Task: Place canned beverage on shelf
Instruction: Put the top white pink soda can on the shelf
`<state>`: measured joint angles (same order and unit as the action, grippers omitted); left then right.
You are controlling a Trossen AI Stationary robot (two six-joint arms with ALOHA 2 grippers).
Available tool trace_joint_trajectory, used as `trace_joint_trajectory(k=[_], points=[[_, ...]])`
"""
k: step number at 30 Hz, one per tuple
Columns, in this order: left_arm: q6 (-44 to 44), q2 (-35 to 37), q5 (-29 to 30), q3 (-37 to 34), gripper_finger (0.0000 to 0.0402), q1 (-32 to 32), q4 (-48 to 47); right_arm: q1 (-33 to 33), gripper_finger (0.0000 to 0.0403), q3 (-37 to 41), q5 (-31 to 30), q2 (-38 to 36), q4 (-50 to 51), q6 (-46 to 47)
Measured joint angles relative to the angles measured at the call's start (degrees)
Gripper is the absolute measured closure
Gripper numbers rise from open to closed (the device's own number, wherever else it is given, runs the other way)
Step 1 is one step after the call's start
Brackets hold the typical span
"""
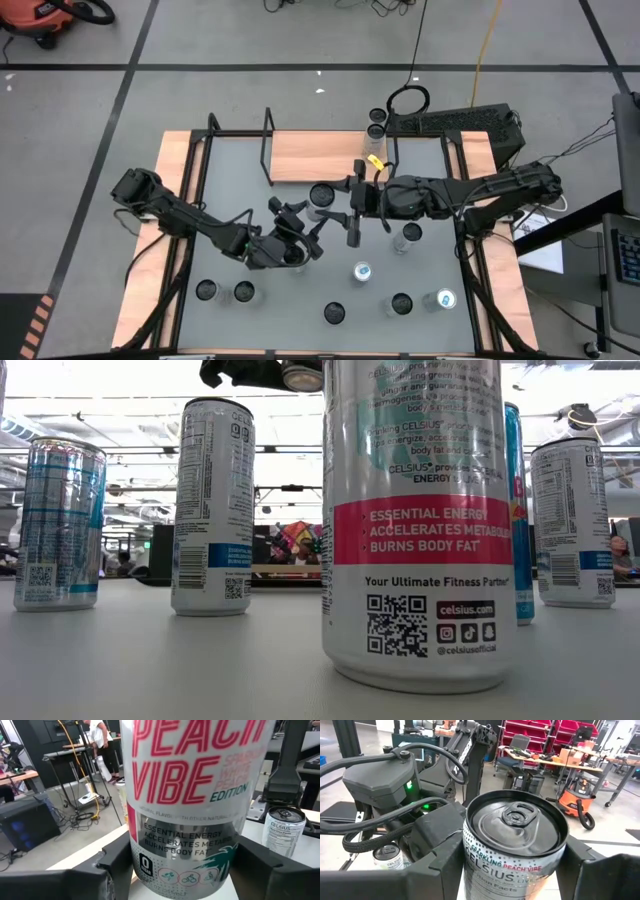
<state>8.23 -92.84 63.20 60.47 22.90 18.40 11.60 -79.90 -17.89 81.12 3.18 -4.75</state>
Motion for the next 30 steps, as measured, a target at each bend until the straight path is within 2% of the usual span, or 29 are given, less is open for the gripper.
trace_joint_trajectory(k=[6,13,17,23,30], points=[[0.7,0.0,-0.1,0.0,0.0151,0.1,-0.6,0.1,0.0204,-0.1,-0.1,0.0,0.8,4.9],[0.3,0.0,0.0,0.0,0.0151,0.0,-2.1,0.1,0.0159,-0.2,0.0,0.0,3.2,11.4],[0.3,0.0,0.6,0.0,0.015,0.0,-2.7,0.1,0.0136,-0.2,0.0,-0.1,4.5,11.8],[0.4,0.0,3.8,0.0,0.015,-0.1,-3.9,0.1,0.011,-0.2,-0.3,-0.1,5.0,12.6],[0.3,0.0,7.9,0.0,0.015,-0.6,-4.6,0.2,0.0097,-3.7,-4.6,0.0,9.9,13.9]])
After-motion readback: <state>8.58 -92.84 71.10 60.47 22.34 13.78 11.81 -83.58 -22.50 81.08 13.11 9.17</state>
